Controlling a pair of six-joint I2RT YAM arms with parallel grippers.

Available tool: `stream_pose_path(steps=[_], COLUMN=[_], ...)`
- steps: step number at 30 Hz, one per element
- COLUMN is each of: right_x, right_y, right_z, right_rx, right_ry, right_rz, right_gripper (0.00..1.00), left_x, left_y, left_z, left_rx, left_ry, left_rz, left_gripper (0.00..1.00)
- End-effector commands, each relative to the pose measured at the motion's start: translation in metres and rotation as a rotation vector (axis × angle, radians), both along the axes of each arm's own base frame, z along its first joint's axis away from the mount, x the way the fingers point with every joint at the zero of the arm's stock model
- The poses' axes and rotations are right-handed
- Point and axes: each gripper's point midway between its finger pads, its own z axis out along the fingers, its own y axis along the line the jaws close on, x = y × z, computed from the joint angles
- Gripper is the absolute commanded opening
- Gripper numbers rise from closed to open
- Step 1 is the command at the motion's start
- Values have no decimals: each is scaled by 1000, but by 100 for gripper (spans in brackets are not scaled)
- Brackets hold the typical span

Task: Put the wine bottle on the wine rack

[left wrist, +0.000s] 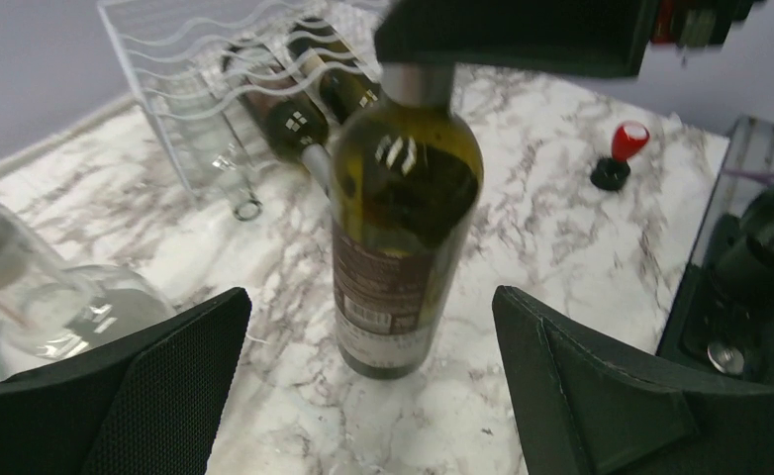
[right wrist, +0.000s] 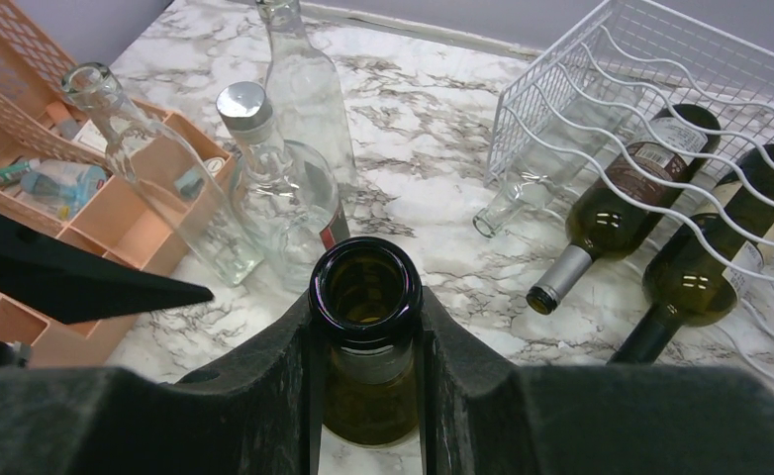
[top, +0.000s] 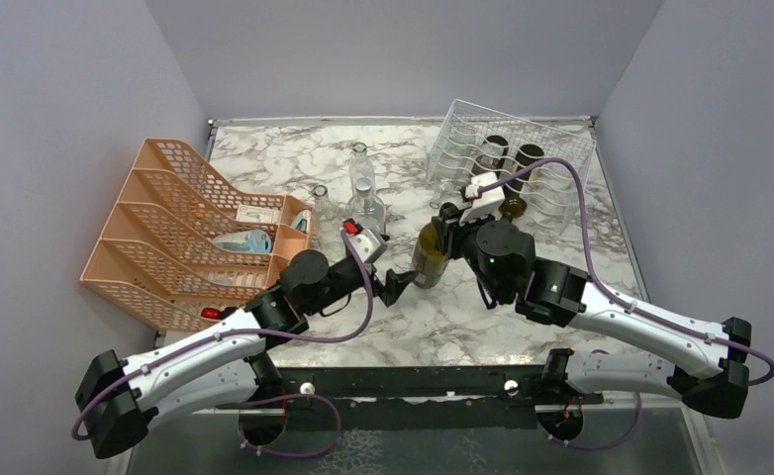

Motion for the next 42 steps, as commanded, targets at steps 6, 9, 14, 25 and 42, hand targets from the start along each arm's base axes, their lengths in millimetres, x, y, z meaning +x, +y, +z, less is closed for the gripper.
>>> stream_pose_path(steps=[6, 9, 14, 25, 42], right_x=[-11, -18, -37, -75, -94], right_y=[-5, -2, 7, 10, -1], right_z=[64, 72, 92, 115, 118], right_rx=[214, 253, 304, 329, 287], right_ry=[-56, -54, -65, -92, -96], right_rz=[31, 81, 216, 443, 522], right_gripper=[1, 1, 1, 1, 14], left_x=[-2, -2, -3, -16, -24], left_y=[-36, -45, -57, -66, -62], left_z=[-24, -30, -29, -16, 9], left_rx=[19, 17, 9, -16, -53], left_ry=[10, 10, -15, -131, -235], left_rz=[-124, -158, -206, -313, -345], left_gripper=[99, 99, 99, 99, 3])
